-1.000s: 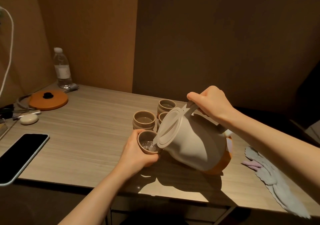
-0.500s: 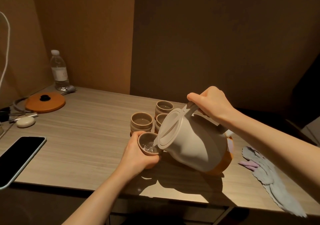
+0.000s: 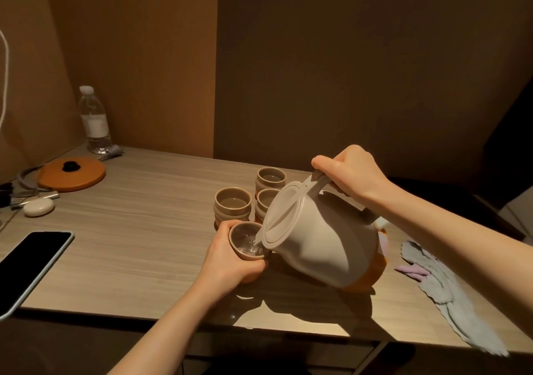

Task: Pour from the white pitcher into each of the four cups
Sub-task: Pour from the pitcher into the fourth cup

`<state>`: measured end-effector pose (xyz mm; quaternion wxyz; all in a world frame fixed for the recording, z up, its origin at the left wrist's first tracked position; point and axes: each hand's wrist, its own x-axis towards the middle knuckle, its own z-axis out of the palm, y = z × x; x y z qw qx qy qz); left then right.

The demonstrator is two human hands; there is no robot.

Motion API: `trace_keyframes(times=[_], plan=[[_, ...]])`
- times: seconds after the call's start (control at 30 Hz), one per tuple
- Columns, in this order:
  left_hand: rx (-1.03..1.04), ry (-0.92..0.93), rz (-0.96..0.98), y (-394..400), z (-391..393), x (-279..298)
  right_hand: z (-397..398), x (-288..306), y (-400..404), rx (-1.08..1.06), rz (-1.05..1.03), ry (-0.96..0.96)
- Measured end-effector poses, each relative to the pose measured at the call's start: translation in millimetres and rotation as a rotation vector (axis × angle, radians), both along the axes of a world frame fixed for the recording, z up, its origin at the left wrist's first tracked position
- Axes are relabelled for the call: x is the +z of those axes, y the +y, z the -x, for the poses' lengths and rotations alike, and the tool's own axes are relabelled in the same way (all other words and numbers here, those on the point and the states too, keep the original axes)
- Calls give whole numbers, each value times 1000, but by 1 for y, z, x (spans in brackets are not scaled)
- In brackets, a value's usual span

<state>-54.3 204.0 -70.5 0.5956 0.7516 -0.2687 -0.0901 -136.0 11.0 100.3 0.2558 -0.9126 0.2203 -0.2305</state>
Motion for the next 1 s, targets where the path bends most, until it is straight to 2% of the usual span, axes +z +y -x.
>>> trace_keyframes(times=[0.33, 0.57, 1.0], plan=[[-7, 18, 16, -2, 3, -1, 6, -2, -4, 15, -45, -31], [9, 2, 36, -5, -2, 8, 23, -6, -15, -26, -311, -191], [-2, -54, 48, -21, -9, 58, 53, 9, -31, -143, -620, -406]])
